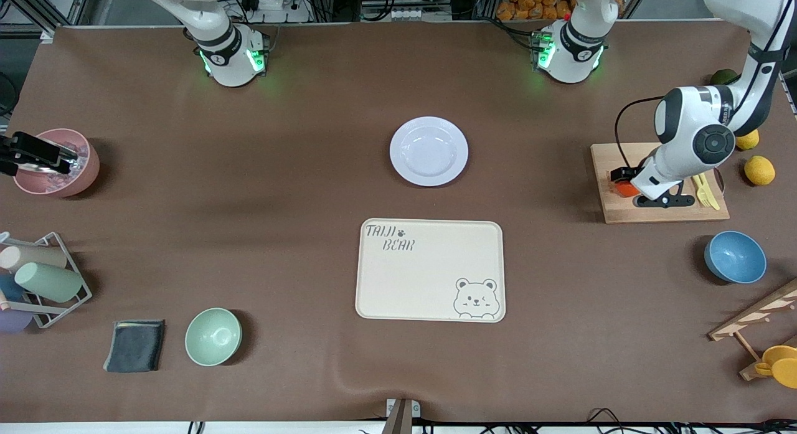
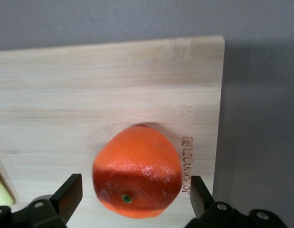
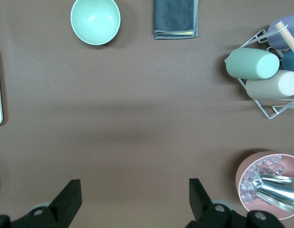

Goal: Place orange and plate with both arms
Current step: 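Lower the left gripper over the orange and close on it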

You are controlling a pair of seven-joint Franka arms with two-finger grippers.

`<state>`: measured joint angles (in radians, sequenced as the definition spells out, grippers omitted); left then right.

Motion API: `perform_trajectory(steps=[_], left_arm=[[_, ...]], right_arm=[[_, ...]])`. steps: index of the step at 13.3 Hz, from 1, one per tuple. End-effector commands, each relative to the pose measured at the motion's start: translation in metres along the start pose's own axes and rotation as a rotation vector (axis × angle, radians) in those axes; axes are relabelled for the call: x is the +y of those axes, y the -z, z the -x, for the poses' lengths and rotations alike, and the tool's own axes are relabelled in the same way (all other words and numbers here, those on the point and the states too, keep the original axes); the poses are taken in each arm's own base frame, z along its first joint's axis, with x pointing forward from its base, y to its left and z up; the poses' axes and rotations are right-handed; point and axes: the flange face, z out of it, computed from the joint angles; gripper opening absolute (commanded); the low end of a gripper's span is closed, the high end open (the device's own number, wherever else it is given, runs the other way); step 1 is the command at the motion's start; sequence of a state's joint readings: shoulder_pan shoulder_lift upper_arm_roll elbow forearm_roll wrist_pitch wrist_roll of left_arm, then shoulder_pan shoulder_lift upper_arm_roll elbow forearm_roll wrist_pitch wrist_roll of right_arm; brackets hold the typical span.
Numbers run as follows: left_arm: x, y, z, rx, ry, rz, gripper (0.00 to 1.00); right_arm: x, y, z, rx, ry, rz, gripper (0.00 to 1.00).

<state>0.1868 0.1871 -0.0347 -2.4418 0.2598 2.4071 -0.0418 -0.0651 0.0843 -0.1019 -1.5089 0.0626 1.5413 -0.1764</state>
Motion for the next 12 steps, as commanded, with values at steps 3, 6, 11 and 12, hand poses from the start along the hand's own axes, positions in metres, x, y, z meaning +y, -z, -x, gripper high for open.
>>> perform_trajectory(steps=[3,6,11,12], left_arm=[[-0.004,-0.023,0.002,0.003,-0.049,-0.029,0.58],[-0.006,-0.018,0.001,0.014,-0.076,-0.056,0.12],[0.022,0.064,0.0,0.094,-0.15,-0.121,0.06],[0.036,0.084,-0.005,0.108,-0.166,-0.134,0.06]], right_arm=[[0.001,0.004,0.001,-0.002,0.007,-0.015,1.0],[0.001,0.004,0.001,-0.002,0.007,-0.015,1.0],[0.0,0.004,0.001,-0.002,0.009,-0.017,1.0],[0.001,0.002,0.0,-0.005,0.007,-0.017,1.0]])
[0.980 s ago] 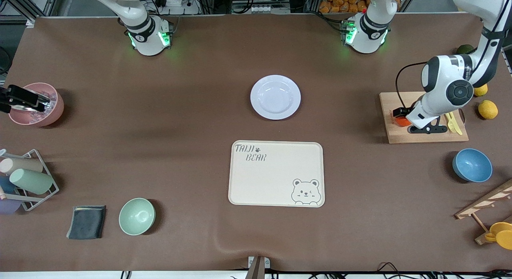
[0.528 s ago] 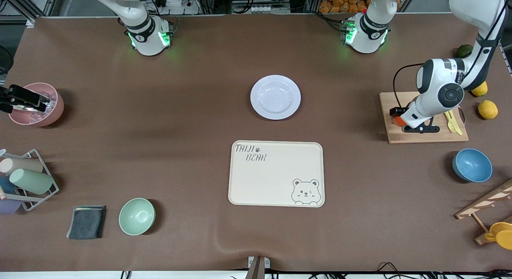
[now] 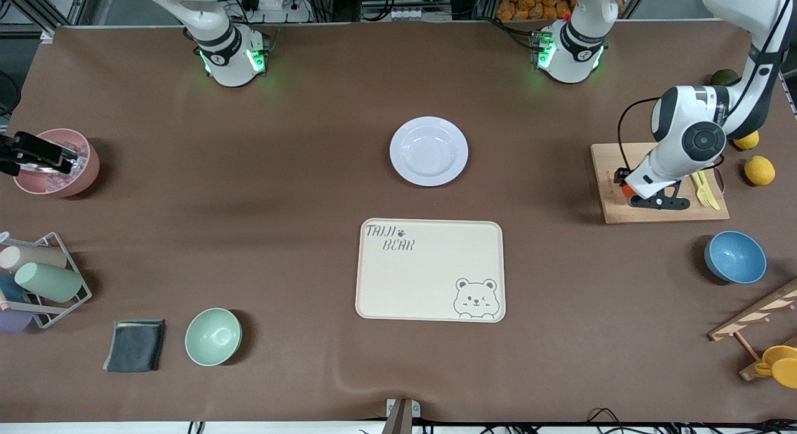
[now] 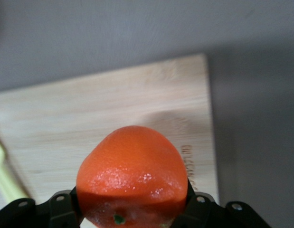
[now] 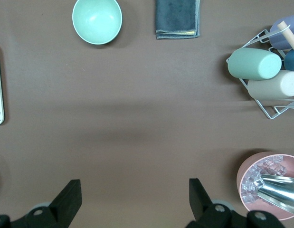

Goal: Place orange and plate with both arms
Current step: 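Lower the left gripper over the orange and close on it, then lift the orange and carry it to the white plate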

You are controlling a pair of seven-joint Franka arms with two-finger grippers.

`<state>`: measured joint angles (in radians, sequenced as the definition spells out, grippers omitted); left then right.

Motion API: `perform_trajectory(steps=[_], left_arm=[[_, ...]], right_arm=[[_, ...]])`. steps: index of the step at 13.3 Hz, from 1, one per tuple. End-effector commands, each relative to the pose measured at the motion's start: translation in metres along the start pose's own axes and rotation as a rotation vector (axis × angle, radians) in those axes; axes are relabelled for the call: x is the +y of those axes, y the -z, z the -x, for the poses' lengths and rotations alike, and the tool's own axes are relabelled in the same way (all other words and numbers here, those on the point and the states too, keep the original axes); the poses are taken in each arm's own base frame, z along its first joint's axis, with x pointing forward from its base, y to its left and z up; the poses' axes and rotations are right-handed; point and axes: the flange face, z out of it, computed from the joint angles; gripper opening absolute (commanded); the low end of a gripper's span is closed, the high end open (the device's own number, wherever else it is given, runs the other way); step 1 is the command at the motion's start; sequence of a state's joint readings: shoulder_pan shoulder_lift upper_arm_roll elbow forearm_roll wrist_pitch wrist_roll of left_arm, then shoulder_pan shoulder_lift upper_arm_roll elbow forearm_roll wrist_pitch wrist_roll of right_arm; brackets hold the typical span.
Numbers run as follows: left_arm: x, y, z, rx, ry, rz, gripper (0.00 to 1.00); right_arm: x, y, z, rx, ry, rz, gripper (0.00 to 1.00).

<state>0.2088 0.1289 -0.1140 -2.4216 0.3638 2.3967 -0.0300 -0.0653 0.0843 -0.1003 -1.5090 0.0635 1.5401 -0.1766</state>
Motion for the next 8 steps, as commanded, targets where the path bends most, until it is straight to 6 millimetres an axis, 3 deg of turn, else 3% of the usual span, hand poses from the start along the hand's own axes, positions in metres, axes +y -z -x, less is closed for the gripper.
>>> perform_trajectory(steps=[1,3,5,8], left_arm=[[0.023,0.065,-0.01,0.025,-0.036,-0.042,0.06],[0.053,0.11,-0.029,0.0,0.03,0.064,0.06],[0.092,0.135,-0.037,-0.005,0.108,0.137,0.06],[0.185,0.159,-0.04,0.004,0.168,0.144,0.06]], right_arm=[[0.001,0.003,0.0,-0.002,0.007,-0.016,1.0],[0.001,0.003,0.0,-0.002,0.007,-0.017,1.0],[0.002,0.002,0.0,-0.003,0.006,-0.018,1.0],[0.0,0.001,0.0,-0.007,0.005,-0.038,1.0]])
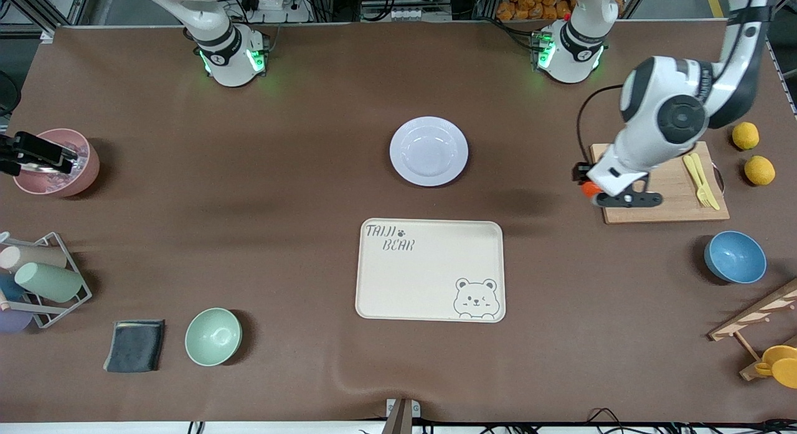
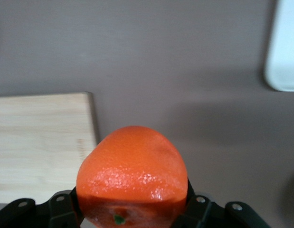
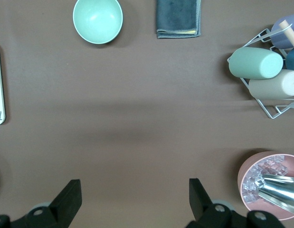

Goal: Place orange and plate with both arms
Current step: 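Lift the orange and carry it to the white plate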

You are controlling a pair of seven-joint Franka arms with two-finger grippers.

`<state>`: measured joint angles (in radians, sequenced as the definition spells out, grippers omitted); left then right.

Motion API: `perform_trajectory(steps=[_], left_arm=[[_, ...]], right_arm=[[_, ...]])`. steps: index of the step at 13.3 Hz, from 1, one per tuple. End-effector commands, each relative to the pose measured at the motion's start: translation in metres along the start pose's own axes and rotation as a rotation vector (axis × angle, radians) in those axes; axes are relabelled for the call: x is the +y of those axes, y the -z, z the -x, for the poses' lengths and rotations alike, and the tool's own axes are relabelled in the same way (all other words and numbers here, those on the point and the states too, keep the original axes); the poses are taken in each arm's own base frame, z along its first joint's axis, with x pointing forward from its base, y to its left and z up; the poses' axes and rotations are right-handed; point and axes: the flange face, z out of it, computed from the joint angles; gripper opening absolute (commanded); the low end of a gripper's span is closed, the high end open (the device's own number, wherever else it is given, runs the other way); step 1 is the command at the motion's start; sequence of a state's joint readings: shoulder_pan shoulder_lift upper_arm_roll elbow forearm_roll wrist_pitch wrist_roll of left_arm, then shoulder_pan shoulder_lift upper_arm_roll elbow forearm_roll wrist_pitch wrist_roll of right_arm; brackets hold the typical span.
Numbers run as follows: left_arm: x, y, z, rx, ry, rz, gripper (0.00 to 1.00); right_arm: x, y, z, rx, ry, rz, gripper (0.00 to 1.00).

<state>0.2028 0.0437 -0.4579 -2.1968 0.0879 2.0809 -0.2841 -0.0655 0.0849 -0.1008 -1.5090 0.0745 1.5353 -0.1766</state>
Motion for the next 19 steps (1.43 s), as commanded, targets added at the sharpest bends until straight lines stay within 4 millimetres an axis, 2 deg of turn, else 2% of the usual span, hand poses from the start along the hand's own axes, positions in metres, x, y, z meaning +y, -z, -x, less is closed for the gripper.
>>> perform_trajectory(steps=[1,3,5,7,10,12,13,14,15,17,19], left_arm=[[0.075,0.007,0.005,-0.025,0.052,0.026,0.06],[0.136,0.012,0.011,-0.047,0.073,0.052,0.06],[0.198,0.009,0.018,-0.075,0.102,0.081,0.06],[0.259,-0.004,0.032,-0.109,0.134,0.091,0.06],[0.323,-0.037,0.041,-0.143,0.132,0.076,0.04],[0.353,-0.065,0.046,-0.152,0.146,0.047,0.04],[0.366,-0.08,0.058,-0.17,0.149,0.027,0.02],[0.376,-0.099,0.071,-0.188,0.16,-0.005,0.02],[0.382,-0.116,0.08,-0.199,0.174,-0.036,0.02],[0.391,-0.137,0.092,-0.203,0.237,-0.079,0.02],[0.39,-0.139,0.092,-0.205,0.266,-0.087,0.03]], right_arm=[[0.001,0.002,0.0,-0.005,0.005,-0.026,1.0],[0.001,0.002,0.0,-0.005,0.005,-0.026,1.0],[-0.001,0.002,0.0,-0.005,0.008,-0.027,1.0],[0.001,-0.001,-0.001,-0.009,0.006,-0.026,1.0],[0.003,-0.031,-0.016,-0.063,0.004,-0.031,1.0],[-0.012,-0.045,-0.016,-0.135,0.026,-0.048,1.0],[-0.031,-0.053,-0.016,-0.163,0.043,-0.08,1.0],[-0.04,-0.066,-0.016,-0.179,0.041,-0.119,1.0],[-0.044,-0.075,-0.019,-0.169,0.003,-0.158,1.0],[-0.052,-0.099,-0.022,-0.152,-0.038,-0.242,1.0],[-0.071,-0.113,-0.024,-0.158,-0.06,-0.284,1.0]])
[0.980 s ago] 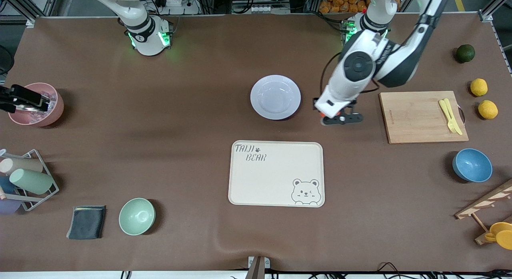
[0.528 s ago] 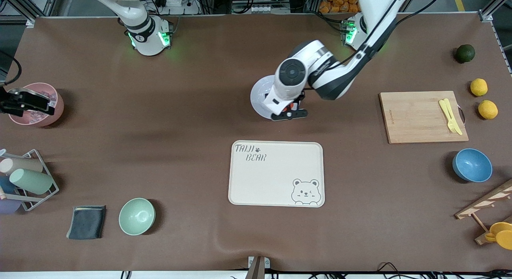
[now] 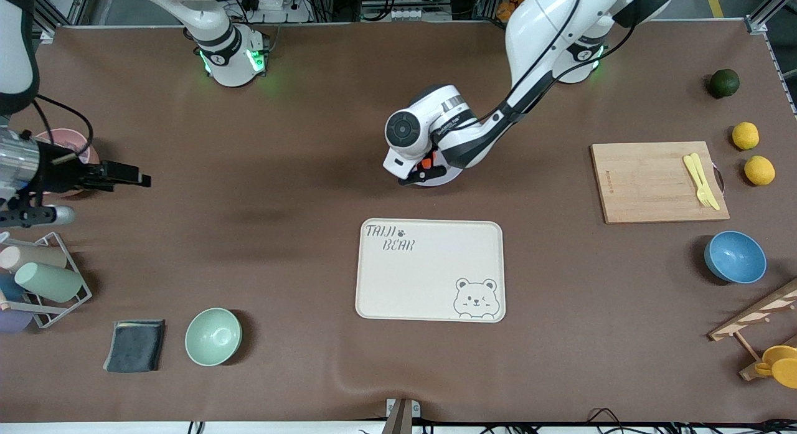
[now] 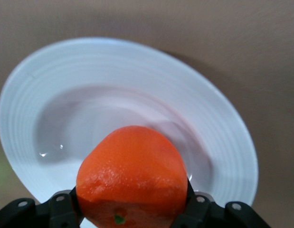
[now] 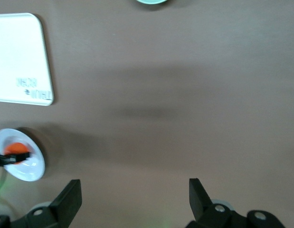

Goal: Place orange and plate with both arms
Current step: 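Release the orange onto the plate while the right gripper reaches forward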

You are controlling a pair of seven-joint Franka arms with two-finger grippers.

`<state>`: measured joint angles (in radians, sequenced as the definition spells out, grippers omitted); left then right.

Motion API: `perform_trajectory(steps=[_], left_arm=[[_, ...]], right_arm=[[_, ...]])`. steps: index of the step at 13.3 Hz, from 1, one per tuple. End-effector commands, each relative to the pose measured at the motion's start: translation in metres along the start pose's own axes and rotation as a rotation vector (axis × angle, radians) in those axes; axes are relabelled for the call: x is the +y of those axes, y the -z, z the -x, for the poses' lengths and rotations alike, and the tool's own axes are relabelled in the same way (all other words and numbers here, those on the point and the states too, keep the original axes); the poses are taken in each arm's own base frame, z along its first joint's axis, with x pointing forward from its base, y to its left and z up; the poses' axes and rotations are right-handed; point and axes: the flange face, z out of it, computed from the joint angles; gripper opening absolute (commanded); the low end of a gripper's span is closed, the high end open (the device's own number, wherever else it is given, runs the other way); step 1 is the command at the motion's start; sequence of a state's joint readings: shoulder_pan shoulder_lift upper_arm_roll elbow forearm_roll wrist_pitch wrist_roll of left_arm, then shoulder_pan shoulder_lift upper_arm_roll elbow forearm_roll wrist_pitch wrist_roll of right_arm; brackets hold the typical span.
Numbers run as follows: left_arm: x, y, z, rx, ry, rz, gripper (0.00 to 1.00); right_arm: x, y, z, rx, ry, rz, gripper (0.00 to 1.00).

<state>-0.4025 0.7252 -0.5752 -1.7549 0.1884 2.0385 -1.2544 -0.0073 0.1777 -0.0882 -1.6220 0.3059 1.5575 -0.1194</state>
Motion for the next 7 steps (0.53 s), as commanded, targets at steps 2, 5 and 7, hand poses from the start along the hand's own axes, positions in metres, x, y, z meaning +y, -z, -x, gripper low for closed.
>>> perform_trajectory(steps=[2,5,7], left_arm=[[0.001,0.009,-0.005,0.016,0.038,-0.008,0.29],[0.0,0.019,-0.007,0.023,0.076,0.003,1.0],[-0.006,0.041,-0.008,0.048,0.113,0.016,1.0]], right_arm=[[-0.022,-0.041,-0.002,-0.001,-0.047,-0.118,1.0],[-0.042,-0.09,-0.004,0.041,-0.056,-0.146,1.0],[-0.052,-0.13,0.0,0.056,-0.115,-0.221,1.0]])
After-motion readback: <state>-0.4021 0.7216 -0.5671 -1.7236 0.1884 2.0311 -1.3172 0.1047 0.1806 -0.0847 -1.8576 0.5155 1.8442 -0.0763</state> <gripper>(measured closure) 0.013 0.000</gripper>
